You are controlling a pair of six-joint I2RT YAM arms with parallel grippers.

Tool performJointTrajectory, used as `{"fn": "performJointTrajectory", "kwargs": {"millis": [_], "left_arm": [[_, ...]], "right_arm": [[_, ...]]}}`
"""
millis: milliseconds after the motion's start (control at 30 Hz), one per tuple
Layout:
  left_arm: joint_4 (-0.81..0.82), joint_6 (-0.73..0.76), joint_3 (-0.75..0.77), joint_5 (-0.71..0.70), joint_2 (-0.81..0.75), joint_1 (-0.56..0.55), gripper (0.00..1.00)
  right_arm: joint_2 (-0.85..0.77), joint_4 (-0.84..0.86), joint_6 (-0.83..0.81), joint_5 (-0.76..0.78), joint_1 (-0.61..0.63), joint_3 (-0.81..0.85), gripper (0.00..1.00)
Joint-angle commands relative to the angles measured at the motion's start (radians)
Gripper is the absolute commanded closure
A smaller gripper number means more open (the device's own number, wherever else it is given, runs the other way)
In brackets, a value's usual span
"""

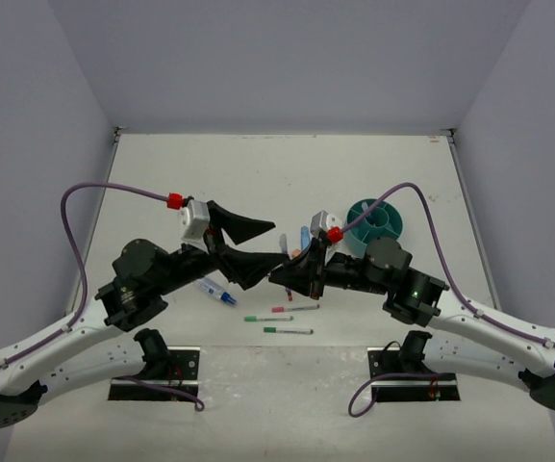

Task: Sort the stationery into containers
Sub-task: Close the pen cap on the pen.

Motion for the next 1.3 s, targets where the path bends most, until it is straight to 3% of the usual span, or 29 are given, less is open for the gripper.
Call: {"fn": "performJointTrajectory", "kwargs": {"millis": [0, 367, 867, 933, 1267], "left_arm": [[-0.003, -0.038, 0.06, -0.101, 0.014, -0.003, 0.25], [0.0, -0.086, 0.083, -0.036, 0.07, -0.003, 0.34], [-0.019, -0.112, 0.063, -0.014, 0.104, -0.003, 0.94], [-0.029, -0.111, 0.064, -0.017, 0.109, -0.003, 0.98], [-0.029, -0.157, -0.047, -0.058, 0.125, -0.003, 1.0]], "right_arm": [[0.005, -0.005, -0.027, -0.004, -0.001, 0.016, 1.0], [0.019, -0.015, -0.009, 0.021, -0.002, 0.029, 1.0], [0.026, -0.019, 0.013, 0.05, 0.0, 0.053, 1.0], [0.023, -0.021, 0.016, 0.05, -0.001, 0.059, 1.0], [-0.01, -0.021, 0.049, 0.194, -0.002, 0.137, 1.0]]}}
